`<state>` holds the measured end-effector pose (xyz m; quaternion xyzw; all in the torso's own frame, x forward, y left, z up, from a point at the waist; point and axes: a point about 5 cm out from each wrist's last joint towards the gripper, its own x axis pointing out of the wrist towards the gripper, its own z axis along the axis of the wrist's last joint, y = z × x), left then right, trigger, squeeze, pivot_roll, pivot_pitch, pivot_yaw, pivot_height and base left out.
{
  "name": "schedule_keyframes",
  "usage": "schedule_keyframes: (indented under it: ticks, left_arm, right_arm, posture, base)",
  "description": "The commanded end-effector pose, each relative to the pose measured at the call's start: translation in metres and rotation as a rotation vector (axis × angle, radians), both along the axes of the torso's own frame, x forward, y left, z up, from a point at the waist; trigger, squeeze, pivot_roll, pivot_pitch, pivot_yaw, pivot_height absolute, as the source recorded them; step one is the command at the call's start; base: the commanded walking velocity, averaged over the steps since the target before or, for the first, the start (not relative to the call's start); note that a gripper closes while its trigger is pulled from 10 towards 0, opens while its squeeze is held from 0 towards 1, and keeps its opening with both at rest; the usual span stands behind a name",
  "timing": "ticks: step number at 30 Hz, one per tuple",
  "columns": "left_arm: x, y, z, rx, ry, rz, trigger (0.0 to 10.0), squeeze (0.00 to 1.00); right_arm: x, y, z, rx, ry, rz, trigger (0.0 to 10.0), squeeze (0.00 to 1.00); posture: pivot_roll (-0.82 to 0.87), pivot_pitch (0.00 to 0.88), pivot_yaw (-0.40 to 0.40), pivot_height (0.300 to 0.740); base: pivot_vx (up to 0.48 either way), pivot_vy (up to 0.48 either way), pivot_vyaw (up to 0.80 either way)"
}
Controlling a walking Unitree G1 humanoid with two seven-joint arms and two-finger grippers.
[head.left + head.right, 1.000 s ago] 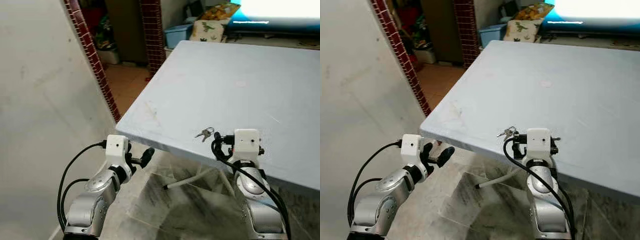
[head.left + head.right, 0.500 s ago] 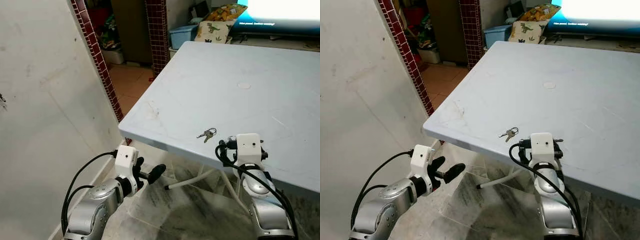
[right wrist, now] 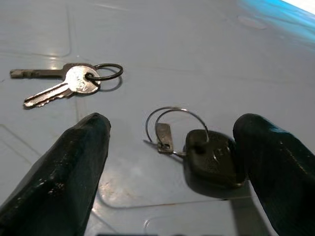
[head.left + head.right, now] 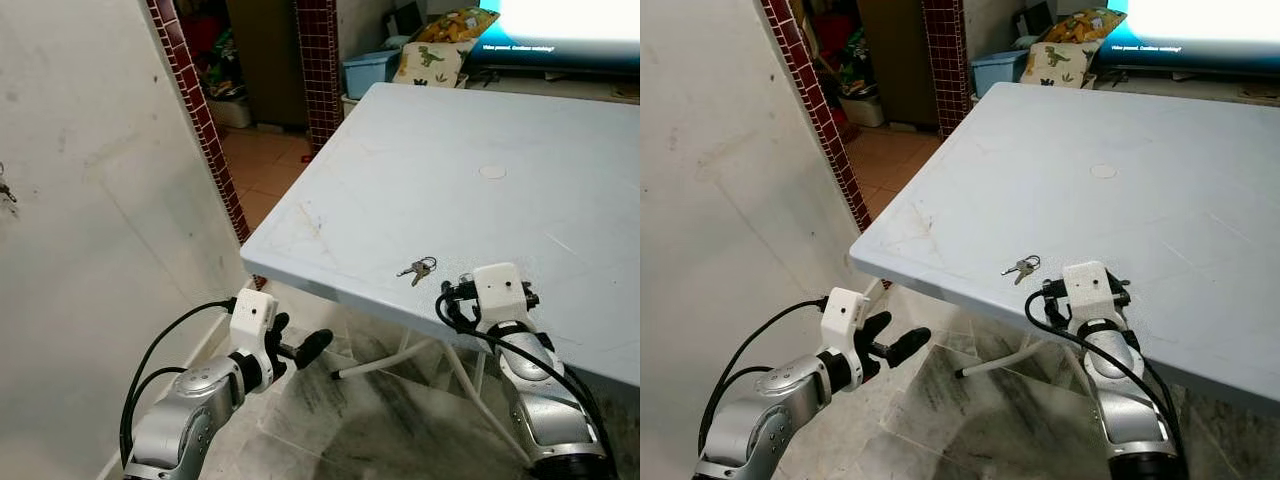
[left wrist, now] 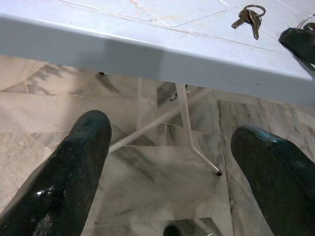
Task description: Hang keys on a hook
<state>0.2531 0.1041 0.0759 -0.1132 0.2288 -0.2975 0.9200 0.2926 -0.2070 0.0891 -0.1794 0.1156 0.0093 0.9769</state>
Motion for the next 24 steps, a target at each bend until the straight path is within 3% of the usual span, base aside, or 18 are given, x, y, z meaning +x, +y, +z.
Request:
schedule_keyframes:
  ticks: [1, 7, 8, 9, 10, 12, 13, 14, 15, 20, 21, 22, 23, 24]
  left_arm:
    - [0.0007, 0.0030, 0.0038, 0.016, -0.021, -0.008, 10.0, 0.00]
    - [-0.0001, 0.0023, 0.0043, 0.017, -0.024, -0.016, 10.0, 0.00]
    - [0.0000, 0.0024, 0.0044, 0.017, -0.024, -0.017, 10.0, 0.00]
    - [0.0000, 0.0025, 0.0044, 0.018, -0.024, -0.017, 10.0, 0.00]
    - [0.0000, 0.0026, 0.0044, 0.018, -0.024, -0.018, 10.0, 0.00]
    - [-0.0002, 0.0026, 0.0043, 0.019, -0.023, -0.020, 10.0, 0.00]
    - [-0.0003, 0.0022, 0.0043, 0.019, -0.023, -0.022, 10.0, 0.00]
    - [-0.0003, 0.0017, 0.0044, 0.019, -0.024, -0.024, 10.0, 0.00]
    - [-0.0003, 0.0009, 0.0045, 0.020, -0.025, -0.028, 10.0, 0.00]
    - [-0.0004, 0.0009, 0.0046, 0.021, -0.026, -0.032, 10.0, 0.00]
    - [-0.0004, 0.0009, 0.0047, 0.022, -0.026, -0.033, 10.0, 0.00]
    - [-0.0005, 0.0009, 0.0047, 0.022, -0.027, -0.033, 10.0, 0.00]
    - [-0.0003, 0.0010, 0.0046, 0.023, -0.026, -0.032, 10.0, 0.00]
    - [-0.0002, 0.0011, 0.0046, 0.024, -0.026, -0.031, 10.0, 0.00]
  right_arm:
    - [0.0033, 0.0008, -0.0005, 0.001, 0.005, 0.021, 10.0, 0.00]
    - [0.0044, -0.0005, -0.0023, 0.008, 0.010, 0.034, 10.0, 0.00]
    - [0.0043, -0.0004, -0.0025, 0.007, 0.010, 0.035, 9.4, 0.00]
    - [0.0038, -0.0005, -0.0029, 0.007, 0.010, 0.034, 4.0, 0.00]
    - [0.0032, -0.0008, -0.0036, 0.008, 0.010, 0.033, 2.4, 0.00]
    - [0.0024, -0.0012, -0.0051, 0.011, 0.010, 0.032, 2.4, 0.00]
    - [0.0022, -0.0011, -0.0054, 0.012, 0.010, 0.032, 0.9, 0.00]
    - [0.0020, -0.0010, -0.0057, 0.012, 0.011, 0.033, 1.8, 0.00]
    - [0.0019, -0.0011, -0.0066, 0.010, 0.016, 0.032, 9.8, 0.00]
    - [0.0018, -0.0014, -0.0076, 0.014, 0.018, 0.032, 10.0, 0.00]
    - [0.0017, -0.0014, -0.0076, 0.016, 0.017, 0.033, 6.4, 0.00]
    - [0.0017, -0.0014, -0.0077, 0.017, 0.017, 0.033, 4.3, 0.00]
    - [0.0018, -0.0013, -0.0077, 0.017, 0.017, 0.033, 2.9, 0.00]
    - [0.0019, -0.0011, -0.0079, 0.018, 0.017, 0.034, 0.0, 0.00]
  posture:
    - [-0.06, 0.000, 0.144, 0.740]
    - [-0.05, 0.000, 0.148, 0.740]
    - [-0.05, 0.000, 0.148, 0.740]
    - [-0.05, 0.000, 0.149, 0.740]
    - [-0.05, 0.000, 0.149, 0.740]
    - [-0.06, 0.000, 0.151, 0.740]
    - [-0.06, 0.000, 0.153, 0.740]
    - [-0.06, 0.000, 0.153, 0.740]
    - [-0.06, 0.000, 0.153, 0.740]
    - [-0.06, 0.000, 0.153, 0.740]
    - [-0.06, 0.000, 0.153, 0.740]
    - [-0.06, 0.000, 0.153, 0.740]
    - [-0.06, 0.000, 0.152, 0.740]
    - [-0.06, 0.000, 0.152, 0.740]
  base:
    - [0.000, 0.000, 0.00]
    - [0.000, 0.000, 0.00]
    - [0.000, 0.000, 0.00]
    - [0.000, 0.000, 0.00]
    - [0.000, 0.000, 0.00]
    - [0.000, 0.000, 0.00]
    - [0.000, 0.000, 0.00]
    - [0.000, 0.000, 0.00]
    - [0.000, 0.000, 0.00]
    - [0.000, 0.000, 0.00]
    - [0.000, 0.000, 0.00]
    - [0.000, 0.000, 0.00]
    - [0.000, 0.000, 0.00]
    - [0.000, 0.000, 0.00]
